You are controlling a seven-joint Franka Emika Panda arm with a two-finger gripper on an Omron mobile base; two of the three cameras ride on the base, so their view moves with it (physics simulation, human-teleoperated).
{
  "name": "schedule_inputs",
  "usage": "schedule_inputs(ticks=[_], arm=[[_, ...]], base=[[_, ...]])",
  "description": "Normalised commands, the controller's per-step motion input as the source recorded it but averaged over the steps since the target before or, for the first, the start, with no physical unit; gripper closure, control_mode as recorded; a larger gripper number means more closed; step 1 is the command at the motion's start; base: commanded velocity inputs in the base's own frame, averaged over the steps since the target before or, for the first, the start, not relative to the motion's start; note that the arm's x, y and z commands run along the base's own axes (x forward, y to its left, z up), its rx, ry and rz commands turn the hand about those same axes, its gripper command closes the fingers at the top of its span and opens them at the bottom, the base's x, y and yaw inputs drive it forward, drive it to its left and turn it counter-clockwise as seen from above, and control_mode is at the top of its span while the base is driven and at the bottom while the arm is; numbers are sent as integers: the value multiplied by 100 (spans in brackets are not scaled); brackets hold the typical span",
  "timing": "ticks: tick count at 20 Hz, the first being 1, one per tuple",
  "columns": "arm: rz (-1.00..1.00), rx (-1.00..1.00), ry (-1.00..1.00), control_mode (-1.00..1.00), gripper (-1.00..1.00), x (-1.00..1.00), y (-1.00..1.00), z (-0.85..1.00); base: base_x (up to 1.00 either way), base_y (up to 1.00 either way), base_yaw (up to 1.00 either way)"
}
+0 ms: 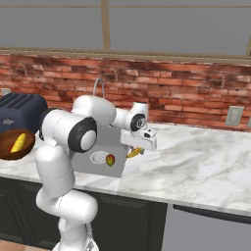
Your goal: There is a mixed pile of frozen fruits and vegetables on the counter. Locate all the frozen vegetables and place the items in a bowl on the counter. Take all the frozen fruits and defrost them in a running sink.
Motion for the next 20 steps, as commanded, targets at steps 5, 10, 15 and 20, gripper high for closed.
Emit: schedule_inputs(ticks=[5, 10, 15, 20], arm=[[2, -1, 0, -100, 100, 14, 53, 0], [0, -1, 2, -100, 100, 14, 57, 2], [0, -1, 4, -100, 100, 6, 61, 1], [1, -1, 3, -100, 100, 1, 59, -7]], base=[[0, 0, 0], [0, 0, 0], [0, 0, 0], [0, 0, 0]])
